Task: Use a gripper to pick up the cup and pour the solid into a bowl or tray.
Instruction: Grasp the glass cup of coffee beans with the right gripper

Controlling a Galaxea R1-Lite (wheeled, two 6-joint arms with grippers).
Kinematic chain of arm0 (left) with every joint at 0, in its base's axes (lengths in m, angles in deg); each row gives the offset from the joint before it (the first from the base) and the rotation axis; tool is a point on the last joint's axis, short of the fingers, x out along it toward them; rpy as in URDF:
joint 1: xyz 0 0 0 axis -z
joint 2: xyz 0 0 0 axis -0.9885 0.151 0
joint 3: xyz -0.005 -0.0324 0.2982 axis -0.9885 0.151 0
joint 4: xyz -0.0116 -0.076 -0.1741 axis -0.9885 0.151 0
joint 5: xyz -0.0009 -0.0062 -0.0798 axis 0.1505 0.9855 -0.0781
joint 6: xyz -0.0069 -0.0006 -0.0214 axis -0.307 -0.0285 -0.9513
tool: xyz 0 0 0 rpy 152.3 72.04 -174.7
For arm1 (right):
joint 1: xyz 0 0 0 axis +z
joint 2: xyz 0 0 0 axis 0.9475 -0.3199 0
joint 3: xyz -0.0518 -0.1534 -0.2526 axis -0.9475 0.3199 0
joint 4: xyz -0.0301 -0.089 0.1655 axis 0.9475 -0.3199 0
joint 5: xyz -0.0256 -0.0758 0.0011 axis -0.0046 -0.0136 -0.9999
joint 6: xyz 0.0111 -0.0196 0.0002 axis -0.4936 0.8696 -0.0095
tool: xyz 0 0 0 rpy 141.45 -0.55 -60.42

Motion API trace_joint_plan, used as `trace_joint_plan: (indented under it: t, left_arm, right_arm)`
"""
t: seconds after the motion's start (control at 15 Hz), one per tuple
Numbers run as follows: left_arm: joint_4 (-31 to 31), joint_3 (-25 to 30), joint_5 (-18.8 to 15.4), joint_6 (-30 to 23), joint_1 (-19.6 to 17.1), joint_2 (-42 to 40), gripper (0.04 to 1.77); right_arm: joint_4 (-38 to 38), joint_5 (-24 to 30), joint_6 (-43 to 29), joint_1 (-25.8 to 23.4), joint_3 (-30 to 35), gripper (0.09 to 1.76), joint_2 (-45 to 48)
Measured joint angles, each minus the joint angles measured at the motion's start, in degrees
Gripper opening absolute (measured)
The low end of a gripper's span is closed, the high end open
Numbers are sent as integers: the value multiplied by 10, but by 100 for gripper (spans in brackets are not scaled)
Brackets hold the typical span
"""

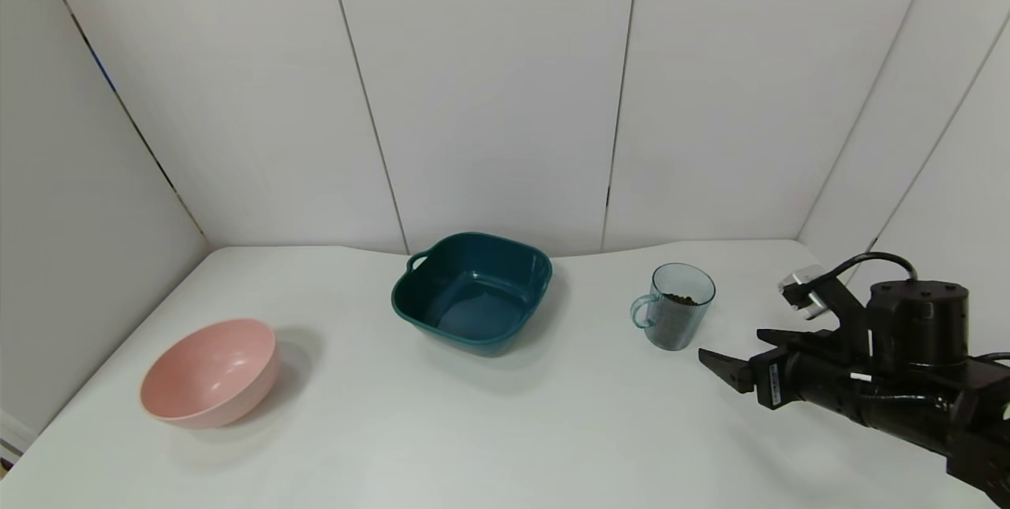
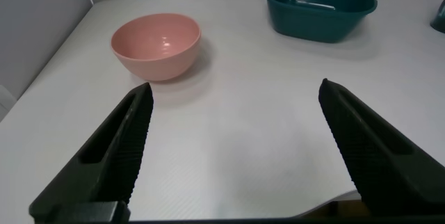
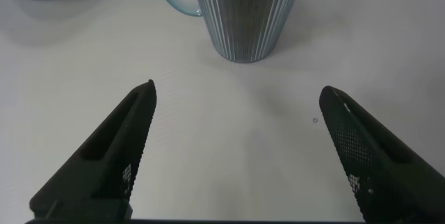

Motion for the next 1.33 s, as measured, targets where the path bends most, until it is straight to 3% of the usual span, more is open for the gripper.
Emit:
trace_joint_plan:
  t: [0.2, 0.73, 1.33]
  left_arm:
    - [0, 0, 0, 0, 0, 0, 172]
    - [0, 0, 0, 0, 0, 0, 172]
    - [0, 0, 0, 0, 0, 0, 172]
  right_arm:
    - [75, -1, 0, 2, -9, 171, -66]
    - [93, -23, -6, 16, -72, 171, -141]
    - [207, -43, -7, 26, -105, 171, -217]
